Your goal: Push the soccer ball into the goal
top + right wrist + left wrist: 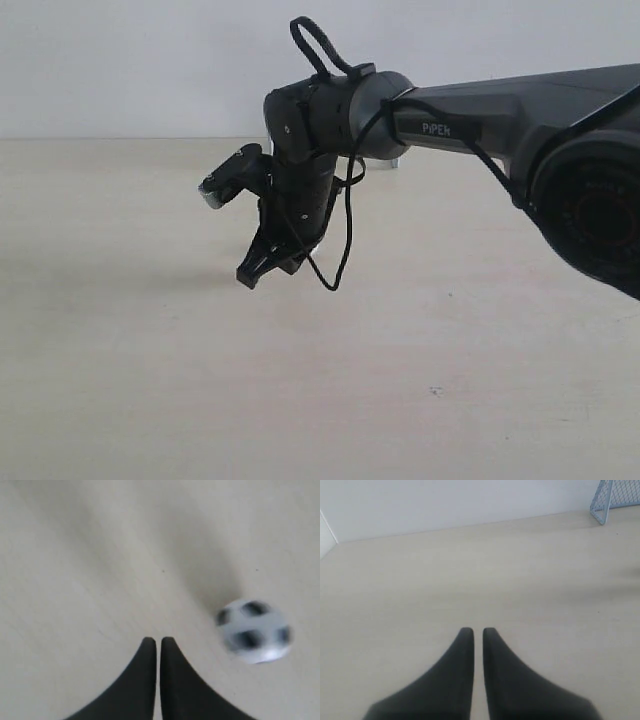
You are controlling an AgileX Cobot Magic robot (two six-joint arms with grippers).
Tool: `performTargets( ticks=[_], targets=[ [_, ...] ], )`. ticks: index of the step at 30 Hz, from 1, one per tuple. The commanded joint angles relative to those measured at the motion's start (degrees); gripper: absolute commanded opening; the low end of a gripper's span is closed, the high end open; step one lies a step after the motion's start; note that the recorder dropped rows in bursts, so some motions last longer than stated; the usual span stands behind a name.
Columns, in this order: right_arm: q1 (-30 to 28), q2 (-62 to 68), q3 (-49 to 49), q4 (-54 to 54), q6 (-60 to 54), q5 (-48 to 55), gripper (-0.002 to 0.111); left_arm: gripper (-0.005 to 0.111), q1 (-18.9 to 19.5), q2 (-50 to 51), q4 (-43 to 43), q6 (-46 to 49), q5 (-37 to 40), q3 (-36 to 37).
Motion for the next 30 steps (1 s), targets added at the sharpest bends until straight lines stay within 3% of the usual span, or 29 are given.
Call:
performTargets(
  ticks=[1, 30],
  targets=[
    [0.09, -1.28, -0.2, -0.02, -1.94, 3.42, 0.0, 0.006, -0.45, 0.31, 0.03, -0.53, -0.19, -0.24],
    [0.09, -7.7, -0.08, 3.4, -4.37, 12.71, 0.0, 0.006, -0.45, 0.31, 0.03, -0.53, -0.19, -0.24]
  ],
)
